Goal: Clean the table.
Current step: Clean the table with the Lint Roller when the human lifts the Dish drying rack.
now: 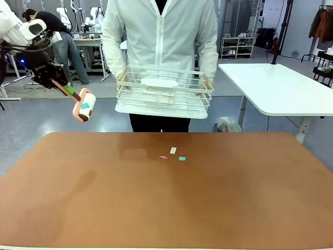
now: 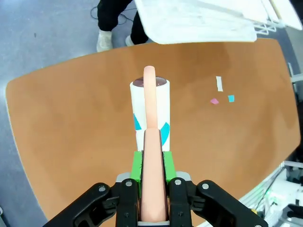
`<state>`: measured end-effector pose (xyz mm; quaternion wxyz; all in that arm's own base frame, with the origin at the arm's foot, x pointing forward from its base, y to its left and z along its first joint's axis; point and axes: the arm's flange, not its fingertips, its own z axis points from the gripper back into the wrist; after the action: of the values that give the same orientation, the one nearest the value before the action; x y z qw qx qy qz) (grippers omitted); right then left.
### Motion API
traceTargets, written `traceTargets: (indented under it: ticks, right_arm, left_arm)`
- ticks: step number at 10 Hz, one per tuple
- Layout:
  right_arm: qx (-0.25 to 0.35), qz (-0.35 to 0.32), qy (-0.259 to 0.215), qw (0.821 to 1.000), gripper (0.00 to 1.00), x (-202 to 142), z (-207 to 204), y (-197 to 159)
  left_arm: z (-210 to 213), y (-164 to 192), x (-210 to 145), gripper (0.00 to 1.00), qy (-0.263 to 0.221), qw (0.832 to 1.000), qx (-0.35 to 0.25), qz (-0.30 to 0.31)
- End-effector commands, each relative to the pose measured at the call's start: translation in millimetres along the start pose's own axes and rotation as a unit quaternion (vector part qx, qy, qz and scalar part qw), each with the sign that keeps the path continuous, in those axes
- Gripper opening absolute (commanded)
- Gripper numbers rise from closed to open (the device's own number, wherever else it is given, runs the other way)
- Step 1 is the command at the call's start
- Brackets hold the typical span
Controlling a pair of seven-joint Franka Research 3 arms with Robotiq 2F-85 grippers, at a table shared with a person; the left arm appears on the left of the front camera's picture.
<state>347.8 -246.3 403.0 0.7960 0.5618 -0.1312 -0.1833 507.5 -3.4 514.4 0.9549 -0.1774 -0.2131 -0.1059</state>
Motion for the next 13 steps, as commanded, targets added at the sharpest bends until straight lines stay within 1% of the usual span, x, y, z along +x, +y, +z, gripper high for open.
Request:
traceTargets:
  ticks: [1,3,4,5,6,7,8,9,10,11,12,13]
  right_arm:
    - [0.01,0.007,-0.005,1.0,1.0,-3.0,-1.0,2.1]
    - [0.01,0.007,-0.005,1.0,1.0,-3.0,-1.0,2.1]
    - [0.01,0.007,-0.005,1.0,1.0,-3.0,-1.0,2.1]
    - [0.01,0.007,-0.005,1.0,1.0,-3.0,-1.0,2.1]
    - [0.01,0.007,-0.005,1.0,1.0,-3.0,-1.0,2.1]
    - [0.01,0.007,-0.005,1.0,1.0,-3.0,-1.0,2.1]
    - [0.01,0.007,-0.005,1.0,1.0,-3.0,-1.0,2.1]
    - [0.01,0.007,-0.005,1.0,1.0,-3.0,-1.0,2.1]
    - [0.01,0.007,-0.005,1.0,1.0,-3.0,-1.0,2.1]
    - [0.01,0.007,-0.005,1.0,1.0,-3.0,-1.0,2.1]
    - [0.01,0.007,-0.005,1.0,1.0,-3.0,-1.0,2.1]
    - [0.01,0.007,-0.005,1.0,1.0,-3.0,-1.0,2.1]
  left_arm:
    - [12.6,-1.5,-5.2,0.21,0.0,1.0,0.01,-0.01]
    - [12.6,-1.5,-5.2,0.21,0.0,1.0,0.01,-0.01]
    - [10.7,-1.9,0.4,0.21,-0.005,1.0,0.008,-0.009]
    - [-9.8,6.4,11.0,0.21,0.018,0.999,-0.045,0.007]
    - [-44.4,-0.5,25.0,0.21,0.049,0.995,-0.083,0.027]
    - [-66.3,-9.4,37.9,0.21,0.089,0.992,-0.089,0.028]
    - [-84.0,-16.0,51.3,0.21,0.115,0.985,-0.114,0.053]
    - [-103.4,-21.5,60.4,0.21,0.134,0.98,-0.137,0.062]
    - [-121.9,-23.1,66.4,0.21,0.144,0.976,-0.145,0.076]
    - [-142.3,-24.5,70.9,0.21,0.149,0.975,-0.145,0.084]
    - [-158.1,-29.1,74.4,0.21,0.158,0.971,-0.158,0.083]
    - [-171.0,-35.7,77.5,0.21,0.159,0.966,-0.171,0.112]
